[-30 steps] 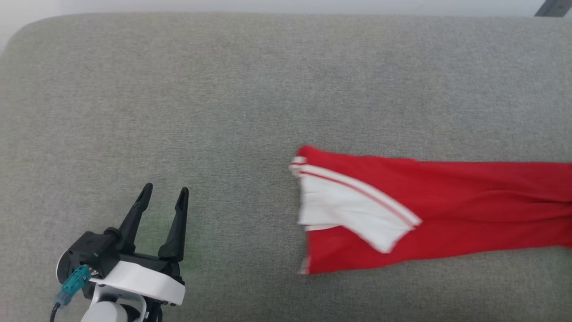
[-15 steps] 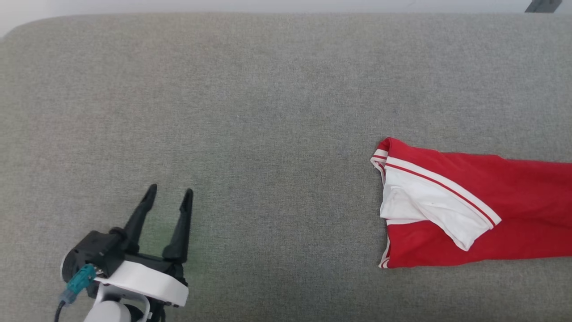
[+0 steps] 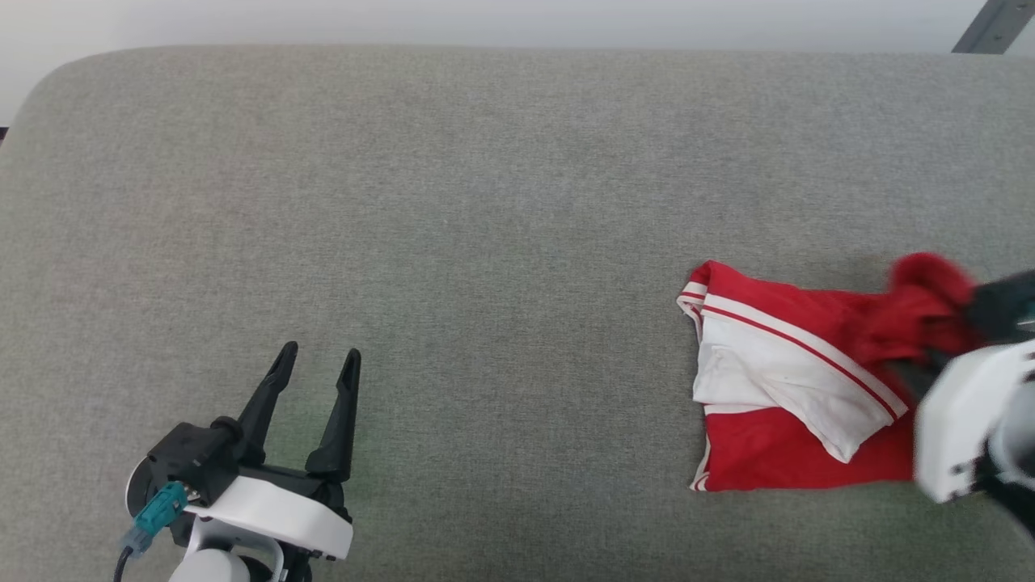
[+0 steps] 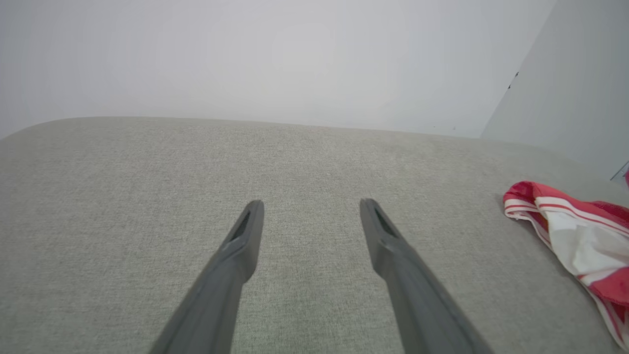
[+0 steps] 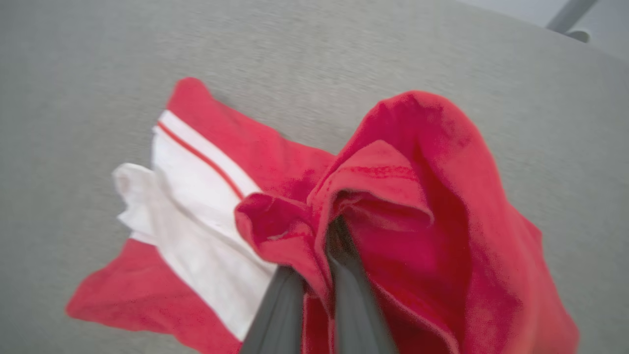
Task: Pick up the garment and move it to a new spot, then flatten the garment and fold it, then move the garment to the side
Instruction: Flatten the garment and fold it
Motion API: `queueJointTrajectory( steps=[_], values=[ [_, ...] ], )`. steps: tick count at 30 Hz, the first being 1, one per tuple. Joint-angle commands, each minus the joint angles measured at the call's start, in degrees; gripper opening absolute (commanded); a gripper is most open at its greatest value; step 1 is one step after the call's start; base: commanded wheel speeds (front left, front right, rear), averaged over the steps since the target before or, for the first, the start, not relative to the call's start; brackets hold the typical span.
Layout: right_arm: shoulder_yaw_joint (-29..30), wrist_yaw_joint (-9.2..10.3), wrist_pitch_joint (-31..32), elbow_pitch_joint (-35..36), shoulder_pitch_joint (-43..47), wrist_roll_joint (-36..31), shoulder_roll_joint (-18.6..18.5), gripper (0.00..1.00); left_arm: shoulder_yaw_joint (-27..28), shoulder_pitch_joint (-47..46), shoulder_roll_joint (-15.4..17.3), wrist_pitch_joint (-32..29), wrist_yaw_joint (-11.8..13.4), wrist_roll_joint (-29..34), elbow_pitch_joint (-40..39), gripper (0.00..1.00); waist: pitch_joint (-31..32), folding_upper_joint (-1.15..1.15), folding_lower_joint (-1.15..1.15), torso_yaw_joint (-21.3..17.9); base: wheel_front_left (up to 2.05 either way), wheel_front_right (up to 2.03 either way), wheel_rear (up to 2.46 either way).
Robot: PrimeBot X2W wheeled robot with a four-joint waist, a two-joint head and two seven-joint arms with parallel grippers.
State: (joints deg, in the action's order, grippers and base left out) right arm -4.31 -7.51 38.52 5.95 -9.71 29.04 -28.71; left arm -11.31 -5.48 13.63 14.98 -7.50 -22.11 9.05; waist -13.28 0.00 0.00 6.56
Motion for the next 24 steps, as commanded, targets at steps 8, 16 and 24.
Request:
queueJointTrajectory(
  steps=[8, 16, 24],
  values=[
    [-11.3, 0.06, 3.0, 4.6, -4.2, -1.0, 2.5, 0.0, -0.6, -1.6, -0.6, 0.3, 0.0, -1.0, 0.1, 1.0, -0.5, 0.0, 0.0, 2.0, 0.0, 0.0, 0.0],
    [-19.5, 0.05, 2.0, -3.4, -8.7, -0.9, 3.5, 0.0, -1.3, -2.6, -1.8, 0.3, 0.0, -1.7, 0.9, 1.0, -0.7, 0.0, 0.0, 4.3, 0.0, 0.0, 0.0],
    [-21.5, 0.05, -2.0, -9.1, -9.8, -1.3, 3.2, 0.35, -0.5, -2.2, -2.3, 0.3, 0.0, -2.1, 0.8, 1.0, -0.2, 0.0, 0.0, 4.5, 0.0, 0.0, 0.0]
  ],
)
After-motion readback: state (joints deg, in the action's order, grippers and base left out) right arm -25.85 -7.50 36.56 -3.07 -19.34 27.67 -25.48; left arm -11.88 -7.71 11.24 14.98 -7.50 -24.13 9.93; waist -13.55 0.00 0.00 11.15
